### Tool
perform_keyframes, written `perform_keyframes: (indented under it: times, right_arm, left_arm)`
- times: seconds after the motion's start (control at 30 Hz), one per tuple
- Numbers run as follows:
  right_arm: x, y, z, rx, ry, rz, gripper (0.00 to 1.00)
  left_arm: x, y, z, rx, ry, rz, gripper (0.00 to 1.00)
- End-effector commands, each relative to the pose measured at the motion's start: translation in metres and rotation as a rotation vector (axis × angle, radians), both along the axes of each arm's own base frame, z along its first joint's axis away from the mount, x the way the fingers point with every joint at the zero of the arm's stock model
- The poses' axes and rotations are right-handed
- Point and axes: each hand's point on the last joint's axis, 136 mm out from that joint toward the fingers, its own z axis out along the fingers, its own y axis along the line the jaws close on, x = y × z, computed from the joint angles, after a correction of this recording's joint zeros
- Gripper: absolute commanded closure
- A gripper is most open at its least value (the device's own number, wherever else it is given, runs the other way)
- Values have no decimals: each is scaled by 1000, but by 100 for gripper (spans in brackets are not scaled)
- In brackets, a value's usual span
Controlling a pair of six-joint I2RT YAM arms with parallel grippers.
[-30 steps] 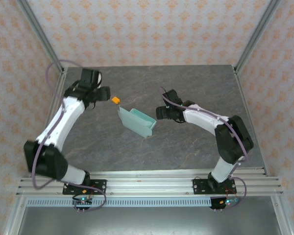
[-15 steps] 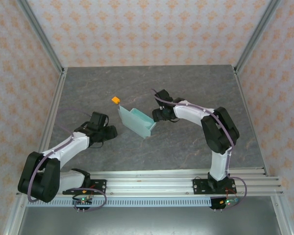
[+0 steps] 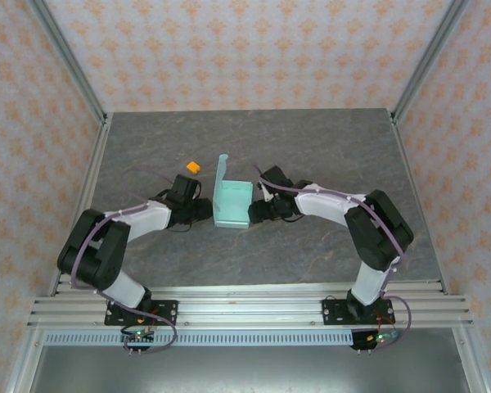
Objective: Fold the paper box
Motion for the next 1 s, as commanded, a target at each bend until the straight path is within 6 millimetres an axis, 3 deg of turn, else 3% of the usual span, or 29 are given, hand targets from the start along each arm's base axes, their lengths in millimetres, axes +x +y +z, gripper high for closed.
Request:
perform_keyframes:
  times: [0.0, 0.33, 0.47, 0.53, 0.63, 0.7, 0.8, 0.97]
  right_arm:
    - [6, 4, 23, 61, -66, -27, 25]
    - [37, -63, 49, 17, -156, -217, 21]
    - [50, -81, 57, 43, -171, -292, 20]
    - [57, -91, 59, 37, -179, -321, 20]
    - [70, -88, 57, 81, -166, -330, 19]
    - [76, -70, 57, 154, -146, -284, 20]
    - [89, -48, 57, 227, -128, -233, 21]
    - [111, -21, 42, 277, -77, -166, 25]
  left_arm:
    - [39, -9, 13, -5, -86, -21, 52]
    - [95, -52, 5, -53, -57, -166, 53]
    - [124, -72, 15, -85, -71, -215, 53]
    - [136, -73, 25, -66, -93, -223, 53]
    - [149, -47, 49, -13, -158, -146, 52]
    - [145, -23, 59, 0, -187, -69, 52]
    - [123, 11, 71, 23, -225, 33, 51]
    - [60, 35, 57, 30, -202, 109, 50]
